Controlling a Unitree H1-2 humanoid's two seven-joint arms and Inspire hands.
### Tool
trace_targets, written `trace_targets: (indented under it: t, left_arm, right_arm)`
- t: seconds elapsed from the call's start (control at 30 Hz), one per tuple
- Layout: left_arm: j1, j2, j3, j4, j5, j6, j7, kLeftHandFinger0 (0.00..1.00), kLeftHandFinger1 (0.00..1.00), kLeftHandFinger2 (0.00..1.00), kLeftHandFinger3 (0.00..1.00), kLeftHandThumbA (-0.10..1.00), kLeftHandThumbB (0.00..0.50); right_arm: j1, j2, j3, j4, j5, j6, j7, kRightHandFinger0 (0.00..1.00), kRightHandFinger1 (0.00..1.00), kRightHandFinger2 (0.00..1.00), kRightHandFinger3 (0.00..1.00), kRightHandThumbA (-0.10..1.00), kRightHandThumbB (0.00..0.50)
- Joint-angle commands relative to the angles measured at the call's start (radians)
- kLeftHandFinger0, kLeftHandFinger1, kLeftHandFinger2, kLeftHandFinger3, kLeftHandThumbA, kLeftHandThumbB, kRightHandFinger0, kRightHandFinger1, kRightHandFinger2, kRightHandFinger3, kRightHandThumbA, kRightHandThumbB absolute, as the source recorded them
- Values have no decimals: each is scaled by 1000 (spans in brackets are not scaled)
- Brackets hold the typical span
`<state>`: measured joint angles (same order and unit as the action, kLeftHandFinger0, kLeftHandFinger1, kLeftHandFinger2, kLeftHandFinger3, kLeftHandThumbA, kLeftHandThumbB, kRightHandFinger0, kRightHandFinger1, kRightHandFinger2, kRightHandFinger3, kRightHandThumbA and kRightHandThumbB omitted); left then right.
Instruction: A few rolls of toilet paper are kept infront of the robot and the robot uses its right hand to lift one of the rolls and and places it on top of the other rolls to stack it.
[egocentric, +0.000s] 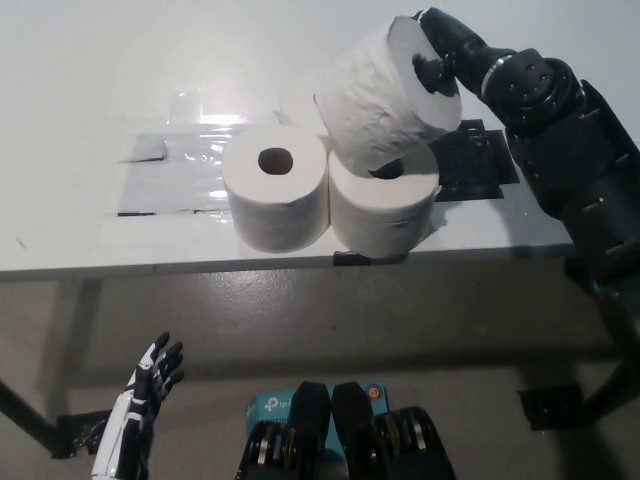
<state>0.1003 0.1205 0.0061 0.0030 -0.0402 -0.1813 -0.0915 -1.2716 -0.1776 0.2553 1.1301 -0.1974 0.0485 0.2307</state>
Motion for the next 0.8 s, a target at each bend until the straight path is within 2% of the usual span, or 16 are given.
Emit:
trace_targets:
  t: [0.0, 0.03, 0.07, 0.1, 0.13, 0.17, 0.2, 0.23, 0.27, 0.3, 0.33, 0.37, 0.4, 0.43, 0.5, 0.77]
  left_arm:
    - [-6, 14, 0, -35, -2, -22, -13, 1000, 1000, 1000, 1000, 1000, 132]
    - [-6, 14, 0, -36, -1, -21, -12, 1000, 1000, 1000, 1000, 1000, 132]
    - [-6, 14, 0, -38, 0, -22, -11, 1000, 1000, 1000, 1000, 1000, 123]
    - [-7, 14, 0, -37, 0, -21, -12, 1000, 1000, 1000, 1000, 1000, 124]
    - [-8, 13, 0, -38, -1, -21, -12, 1000, 1000, 1000, 1000, 1000, 123]
    - [-9, 13, 0, -38, 1, -21, -12, 1000, 1000, 1000, 1000, 1000, 121]
    - [-9, 14, -1, -40, 0, -17, -13, 1000, 1000, 1000, 1000, 1000, 121]
    - [-9, 14, -1, -40, -2, -17, -14, 1000, 1000, 1000, 1000, 1000, 120]
    - [-8, 14, -1, -41, -4, -17, -15, 1000, 1000, 1000, 1000, 1000, 118]
    - [-8, 15, -1, -42, -2, -19, -15, 1000, 1000, 1000, 1000, 1000, 118]
    - [-8, 15, -2, -42, -1, -19, -14, 1000, 1000, 1000, 1000, 1000, 118]
    - [-8, 17, -1, -43, -1, -19, -15, 1000, 1000, 1000, 1000, 1000, 118]
    - [-10, 17, -1, -42, -2, -21, -15, 1000, 1000, 1000, 1000, 1000, 114]
    - [-10, 16, 0, -42, -5, -16, -15, 1000, 1000, 1000, 1000, 1000, 116]
    - [-10, 16, 0, -42, -7, -14, -16, 1000, 1000, 1000, 1000, 1000, 121]
    - [-10, 19, -1, -43, -9, -13, -18, 1000, 1000, 1000, 1000, 1000, 121]
  right_arm:
    - [-97, 12, 15, -17, -17, -41, 43, 0, 55, 302, 185, 699, 3]
    - [-98, 11, 16, -16, -18, -42, 45, 0, 23, 253, 120, 709, 3]
    - [-116, 6, 50, -7, -47, -21, 82, 115, 96, 273, 132, 808, 97]
    - [-119, 5, 57, -6, -49, -15, 87, 74, 11, 111, 46, 845, 118]
    - [-125, 3, 64, 1, -46, -26, 110, 75, 22, 132, 117, 834, 151]
    - [-131, 1, 65, 10, -39, -32, 139, 101, 79, 207, 214, 831, 162]
    - [-139, -3, 77, 21, -42, -47, 176, 143, 163, 289, 387, 836, 188]
    - [-145, -6, 89, 26, -45, -45, 211, 242, 277, 434, 571, 853, 217]
    - [-152, -8, 97, 33, -44, -44, 241, 366, 429, 636, 790, 863, 239]
    - [-163, -8, 110, 45, -46, -31, 287, 487, 576, 809, 945, 851, 251]
    - [-167, -8, 115, 48, -47, -27, 298, 551, 655, 896, 1000, 844, 258]
    - [-174, -9, 128, 52, -54, -21, 318, 662, 772, 1000, 1000, 832, 263]
    - [-180, -9, 140, 56, -61, -9, 334, 833, 916, 1000, 1000, 797, 299]
    - [-185, -10, 142, 55, -56, 0, 359, 908, 992, 1000, 1000, 771, 306]
    - [-190, -11, 147, 49, -52, 1, 399, 1000, 1000, 1000, 1000, 734, 317]
    - [-212, -12, 165, 59, -70, -10, 431, 1000, 1000, 1000, 1000, 733, 304]
